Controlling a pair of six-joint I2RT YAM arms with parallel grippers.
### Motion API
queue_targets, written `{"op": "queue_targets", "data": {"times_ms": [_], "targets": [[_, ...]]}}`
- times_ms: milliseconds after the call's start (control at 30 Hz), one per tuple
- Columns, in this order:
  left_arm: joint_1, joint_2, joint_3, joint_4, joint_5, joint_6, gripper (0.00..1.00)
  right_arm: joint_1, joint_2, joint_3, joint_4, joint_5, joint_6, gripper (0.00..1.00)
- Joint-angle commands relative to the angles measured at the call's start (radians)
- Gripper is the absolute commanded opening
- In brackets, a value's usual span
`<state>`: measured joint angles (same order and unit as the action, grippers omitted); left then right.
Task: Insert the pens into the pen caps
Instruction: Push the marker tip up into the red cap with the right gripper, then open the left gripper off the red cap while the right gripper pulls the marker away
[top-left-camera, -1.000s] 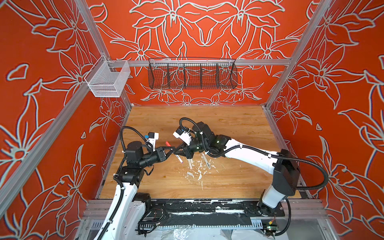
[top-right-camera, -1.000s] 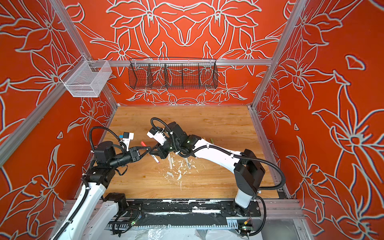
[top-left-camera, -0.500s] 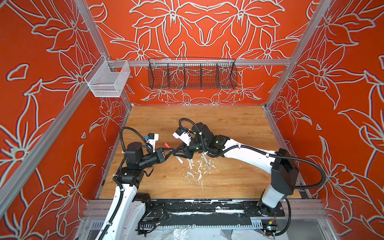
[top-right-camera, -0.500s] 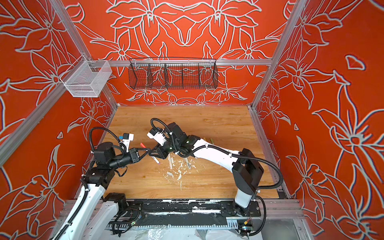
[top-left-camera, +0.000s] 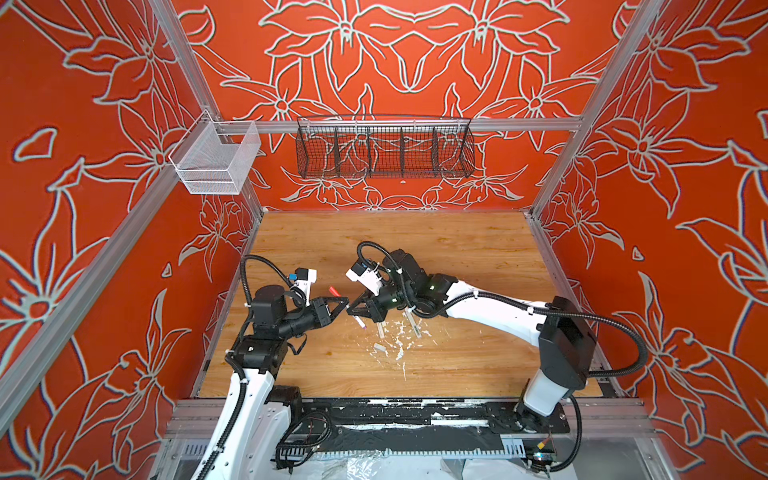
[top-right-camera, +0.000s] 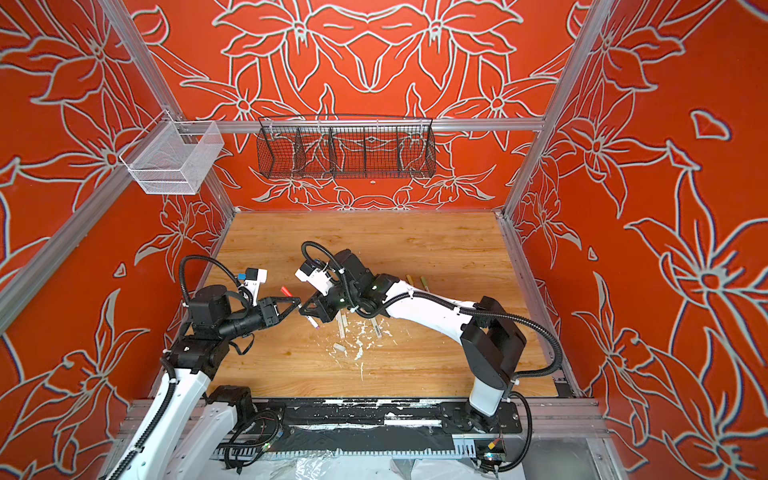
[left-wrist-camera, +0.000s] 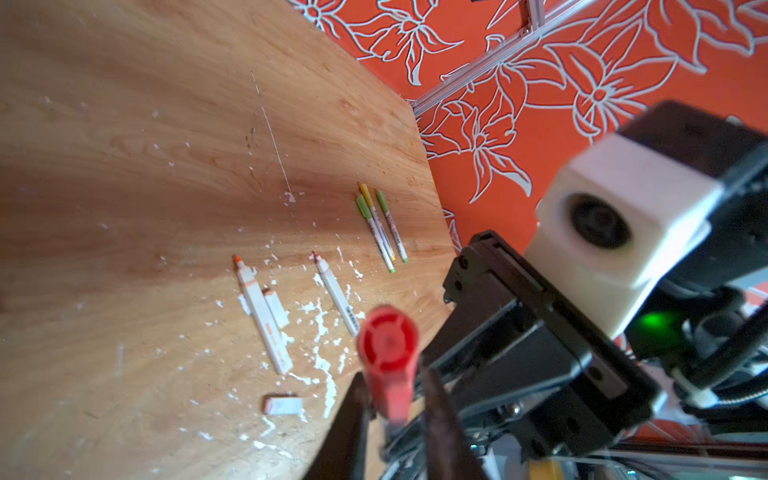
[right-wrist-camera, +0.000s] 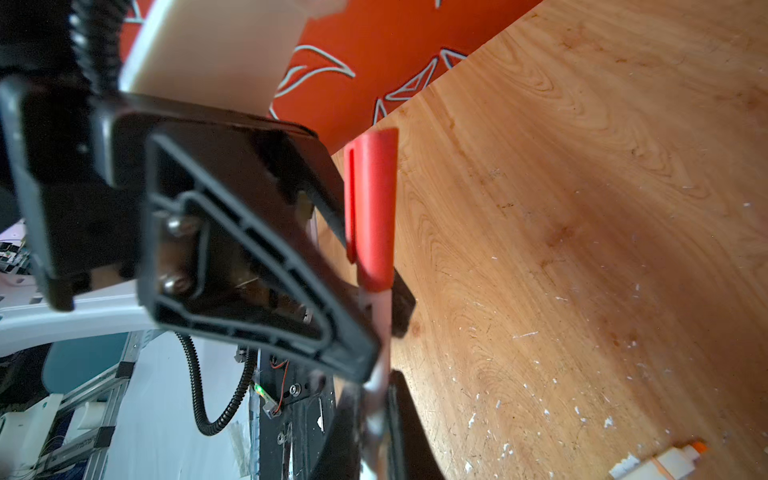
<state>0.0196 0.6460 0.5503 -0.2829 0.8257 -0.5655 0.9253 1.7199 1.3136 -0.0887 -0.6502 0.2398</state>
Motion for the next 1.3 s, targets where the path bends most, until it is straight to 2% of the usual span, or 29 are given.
{"op": "queue_targets", "data": {"times_ms": [0,67,133,333,467,633,867,1100,1267], "targets": [[0.001,-0.014,0.029,-0.02,-0.013,0.016,0.45,-0.003,-0.003,-0.016,0.001,0.008,-0.007,0.06],[0.004,-0.018,0.034,-0.035,-0.027,0.022,0.57,-0.002,-0.008,-0.017,0.002,0.003,-0.014,0.05],[0.012,-0.029,0.039,-0.053,-0.05,0.026,0.65,-0.003,-0.009,-0.018,0.001,-0.007,-0.022,0.05],[0.06,-0.078,0.047,-0.085,-0.106,0.036,0.67,0.0,-0.025,-0.031,-0.003,-0.049,-0.063,0.03],[0.097,-0.12,0.04,-0.068,-0.097,0.031,0.59,0.0,-0.033,-0.043,-0.019,-0.046,-0.078,0.03],[0.119,-0.136,0.018,-0.009,-0.034,0.004,0.5,0.0,-0.043,-0.051,-0.012,-0.057,-0.08,0.01],[0.12,-0.101,0.02,-0.004,-0.014,0.0,0.46,0.006,-0.057,-0.039,-0.006,-0.081,-0.092,0.01],[0.12,-0.081,0.009,0.027,0.019,-0.012,0.26,0.012,-0.074,-0.032,-0.007,-0.089,-0.1,0.0],[0.119,-0.068,0.002,0.049,0.045,-0.023,0.21,0.014,-0.075,-0.014,-0.008,-0.094,-0.102,0.0]]}}
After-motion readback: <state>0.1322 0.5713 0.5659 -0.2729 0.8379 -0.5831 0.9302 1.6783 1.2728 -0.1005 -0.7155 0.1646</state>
